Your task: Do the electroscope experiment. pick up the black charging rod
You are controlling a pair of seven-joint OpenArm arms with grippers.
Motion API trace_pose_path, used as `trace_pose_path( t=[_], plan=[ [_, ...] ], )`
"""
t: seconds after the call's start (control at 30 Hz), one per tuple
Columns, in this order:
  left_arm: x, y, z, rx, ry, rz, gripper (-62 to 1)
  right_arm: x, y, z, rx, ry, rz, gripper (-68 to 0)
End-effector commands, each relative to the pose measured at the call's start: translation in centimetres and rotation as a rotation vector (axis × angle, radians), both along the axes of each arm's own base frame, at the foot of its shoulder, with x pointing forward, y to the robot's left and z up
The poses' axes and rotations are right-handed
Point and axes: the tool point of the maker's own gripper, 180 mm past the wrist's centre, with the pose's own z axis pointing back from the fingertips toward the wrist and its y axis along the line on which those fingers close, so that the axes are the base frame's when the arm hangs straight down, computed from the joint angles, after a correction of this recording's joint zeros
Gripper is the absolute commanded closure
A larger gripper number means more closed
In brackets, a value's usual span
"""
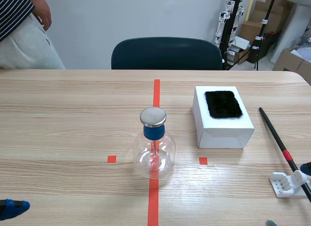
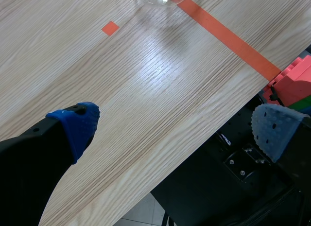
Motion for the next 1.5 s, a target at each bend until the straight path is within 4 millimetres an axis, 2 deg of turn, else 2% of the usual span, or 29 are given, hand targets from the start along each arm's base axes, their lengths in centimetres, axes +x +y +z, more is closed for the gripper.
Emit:
trace_pose_path(
  t=[0.0,0.77,1.13,1.33,1.47],
  plan=[
    [0.2,-0.4,0.6,-0.022,-0.017,0.001,-62.3,0.6,0.4,0.7,0.013,-0.026,0.007,-67.9],
    [0.2,-0.4,0.6,-0.022,-0.017,0.001,-62.3,0.7,0.4,0.8,0.014,-0.031,0.007,-67.9],
    [0.2,-0.4,0.6,-0.022,-0.017,0.001,-62.3,3.1,0.1,2.6,0.028,-0.121,-0.002,-67.9],
    [0.2,-0.4,0.6,-0.022,-0.017,0.001,-62.3,5.3,-2.0,4.5,0.087,-0.162,-0.130,-67.9],
    [0.2,-0.4,0.6,-0.023,-0.018,0.001,-62.3,6.9,-3.0,4.9,0.148,-0.124,-0.250,-67.9]
  ],
)
